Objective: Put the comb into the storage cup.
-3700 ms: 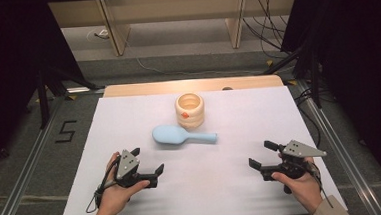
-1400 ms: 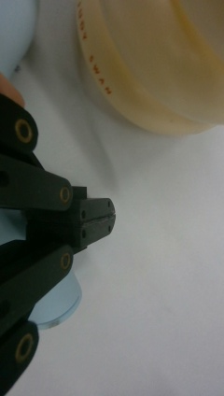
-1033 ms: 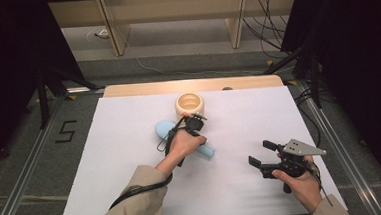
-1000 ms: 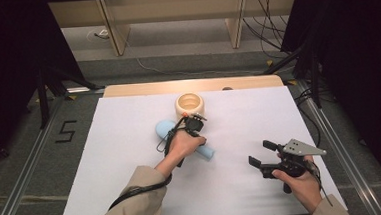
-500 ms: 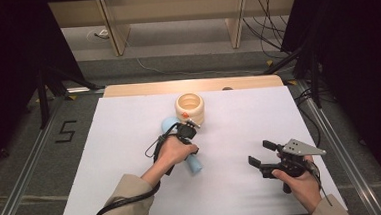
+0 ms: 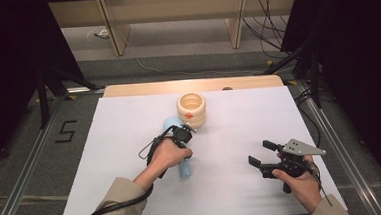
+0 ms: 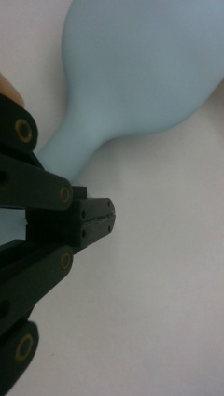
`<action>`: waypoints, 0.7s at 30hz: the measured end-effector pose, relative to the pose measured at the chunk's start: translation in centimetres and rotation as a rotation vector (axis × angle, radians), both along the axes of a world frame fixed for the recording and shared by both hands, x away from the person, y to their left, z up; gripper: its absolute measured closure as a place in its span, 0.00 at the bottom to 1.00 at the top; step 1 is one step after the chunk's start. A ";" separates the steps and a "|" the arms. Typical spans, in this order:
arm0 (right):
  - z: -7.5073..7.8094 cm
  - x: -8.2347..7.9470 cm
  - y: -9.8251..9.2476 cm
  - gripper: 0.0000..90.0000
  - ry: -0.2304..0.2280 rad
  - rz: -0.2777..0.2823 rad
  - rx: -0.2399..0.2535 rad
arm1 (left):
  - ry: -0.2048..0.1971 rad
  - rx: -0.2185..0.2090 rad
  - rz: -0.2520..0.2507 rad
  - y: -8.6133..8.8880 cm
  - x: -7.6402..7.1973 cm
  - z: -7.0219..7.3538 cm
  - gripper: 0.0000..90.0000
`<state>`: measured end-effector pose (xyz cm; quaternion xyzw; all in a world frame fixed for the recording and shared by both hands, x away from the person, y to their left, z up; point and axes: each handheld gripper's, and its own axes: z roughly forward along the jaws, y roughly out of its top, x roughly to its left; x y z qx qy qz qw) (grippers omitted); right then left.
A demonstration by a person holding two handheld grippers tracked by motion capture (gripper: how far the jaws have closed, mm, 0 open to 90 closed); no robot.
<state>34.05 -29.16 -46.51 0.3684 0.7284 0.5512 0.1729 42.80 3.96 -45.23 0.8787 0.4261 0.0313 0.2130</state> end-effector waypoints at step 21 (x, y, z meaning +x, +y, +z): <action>0.0 0.1 0.0 0.16 0.002 -0.002 0.000 | 0.014 0.003 0.039 2.8 -1.0 0.3 1.00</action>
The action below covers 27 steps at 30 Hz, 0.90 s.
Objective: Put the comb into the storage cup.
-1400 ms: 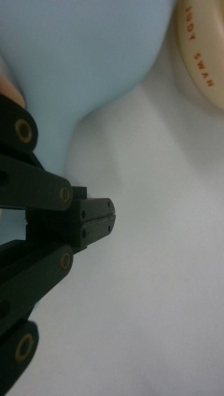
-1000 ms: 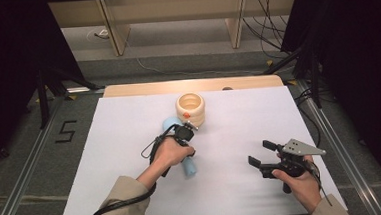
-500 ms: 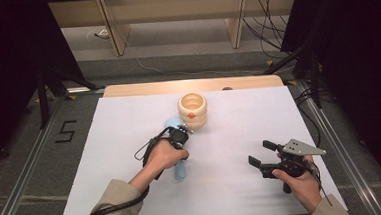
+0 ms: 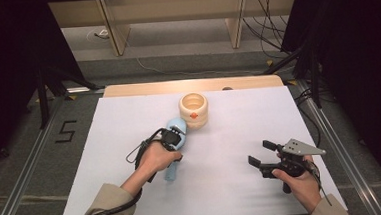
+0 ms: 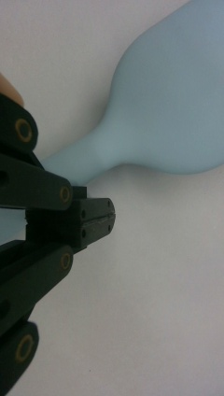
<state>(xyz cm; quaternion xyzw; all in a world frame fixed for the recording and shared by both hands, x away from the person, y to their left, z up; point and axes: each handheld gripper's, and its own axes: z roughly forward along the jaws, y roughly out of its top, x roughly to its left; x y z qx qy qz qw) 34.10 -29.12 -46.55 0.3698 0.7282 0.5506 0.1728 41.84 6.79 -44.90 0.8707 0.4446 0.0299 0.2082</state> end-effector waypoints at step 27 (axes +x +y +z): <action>0.0 0.0 0.1 0.16 0.006 0.001 0.001 | -0.031 -0.004 -0.028 2.6 -1.0 1.1 0.89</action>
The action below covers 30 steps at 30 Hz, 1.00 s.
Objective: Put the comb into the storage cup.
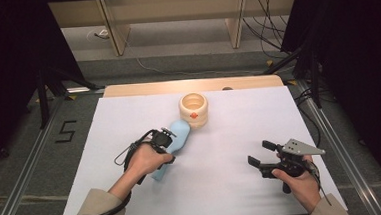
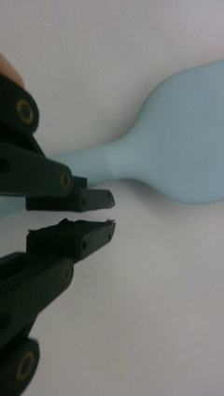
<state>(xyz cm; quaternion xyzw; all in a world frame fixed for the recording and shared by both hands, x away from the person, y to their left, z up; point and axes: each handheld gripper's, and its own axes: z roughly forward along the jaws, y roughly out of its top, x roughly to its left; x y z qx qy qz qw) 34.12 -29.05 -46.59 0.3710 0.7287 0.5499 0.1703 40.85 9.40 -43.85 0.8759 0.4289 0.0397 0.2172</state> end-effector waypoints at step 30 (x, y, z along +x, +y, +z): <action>-0.1 0.1 0.2 0.16 0.007 0.007 -0.007 | 0.028 0.096 0.222 -0.3 2.0 -2.5 0.32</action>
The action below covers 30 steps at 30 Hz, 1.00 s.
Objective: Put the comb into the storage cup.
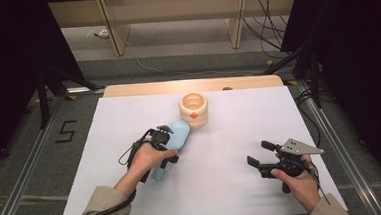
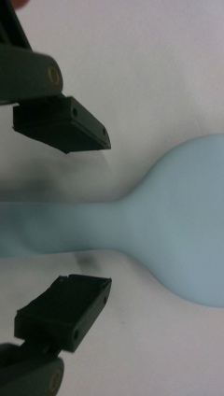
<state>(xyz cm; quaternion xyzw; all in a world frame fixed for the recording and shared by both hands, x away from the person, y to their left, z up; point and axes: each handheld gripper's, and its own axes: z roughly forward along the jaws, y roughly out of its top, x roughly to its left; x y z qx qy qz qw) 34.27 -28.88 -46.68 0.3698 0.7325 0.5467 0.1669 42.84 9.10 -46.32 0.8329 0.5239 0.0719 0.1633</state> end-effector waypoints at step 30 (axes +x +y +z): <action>-0.1 0.1 0.1 0.16 0.010 0.004 -0.006 | 0.021 0.010 0.038 -0.3 1.1 -0.1 0.59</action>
